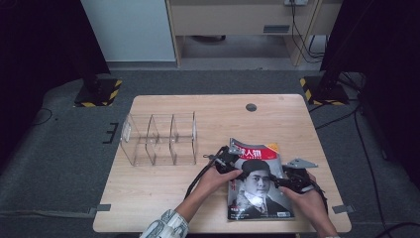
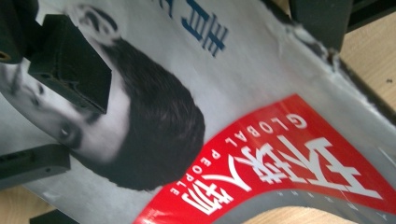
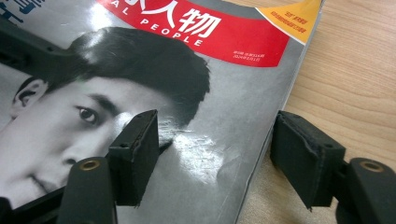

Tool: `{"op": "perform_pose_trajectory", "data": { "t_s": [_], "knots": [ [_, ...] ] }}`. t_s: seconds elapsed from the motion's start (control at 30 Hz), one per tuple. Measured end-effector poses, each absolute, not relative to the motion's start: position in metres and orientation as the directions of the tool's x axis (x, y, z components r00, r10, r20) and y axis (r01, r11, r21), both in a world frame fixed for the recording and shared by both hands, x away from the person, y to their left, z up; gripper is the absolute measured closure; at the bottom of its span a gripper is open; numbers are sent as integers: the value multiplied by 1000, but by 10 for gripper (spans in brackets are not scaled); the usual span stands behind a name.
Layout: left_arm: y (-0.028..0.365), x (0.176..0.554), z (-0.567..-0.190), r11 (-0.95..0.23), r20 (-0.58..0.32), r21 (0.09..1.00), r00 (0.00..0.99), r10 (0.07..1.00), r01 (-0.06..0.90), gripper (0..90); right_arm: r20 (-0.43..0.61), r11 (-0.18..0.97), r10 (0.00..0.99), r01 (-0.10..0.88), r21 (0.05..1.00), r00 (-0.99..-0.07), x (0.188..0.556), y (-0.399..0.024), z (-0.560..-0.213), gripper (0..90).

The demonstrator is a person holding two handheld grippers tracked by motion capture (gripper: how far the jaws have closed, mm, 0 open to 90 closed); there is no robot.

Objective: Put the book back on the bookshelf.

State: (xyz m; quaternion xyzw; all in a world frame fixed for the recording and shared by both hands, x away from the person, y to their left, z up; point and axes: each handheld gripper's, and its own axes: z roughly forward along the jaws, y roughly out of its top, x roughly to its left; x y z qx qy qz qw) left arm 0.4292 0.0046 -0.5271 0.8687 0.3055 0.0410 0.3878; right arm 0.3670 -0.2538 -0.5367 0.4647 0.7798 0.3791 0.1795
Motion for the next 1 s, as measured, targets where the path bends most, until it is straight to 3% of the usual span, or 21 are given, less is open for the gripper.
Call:
{"op": "perform_pose_trajectory", "data": {
  "t_s": [0.23, 0.37, 0.53, 0.73, 1.0],
  "knots": [
    [8, 425, -514, -471, -186, 705, 779, 599, 530, 564, 73, 286, 858, 590, 755, -509, 367, -253, -537, 341],
    [8, 421, -510, -455, -215, 697, 767, 605, 555, 651, 64, 293, 855, 582, 759, -514, 369, -254, -537, 353],
    [7, 417, -505, -468, -205, 711, 791, 576, 525, 633, 39, 302, 860, 570, 764, -509, 372, -253, -536, 385],
    [3, 423, -502, -485, -190, 710, 802, 567, 511, 483, 42, 300, 860, 571, 764, -509, 374, -253, -536, 389],
    [-1, 447, -492, -454, -277, 696, 792, 545, 556, 292, 34, 306, 859, 565, 767, -511, 374, -253, -536, 394]
  ]
}}
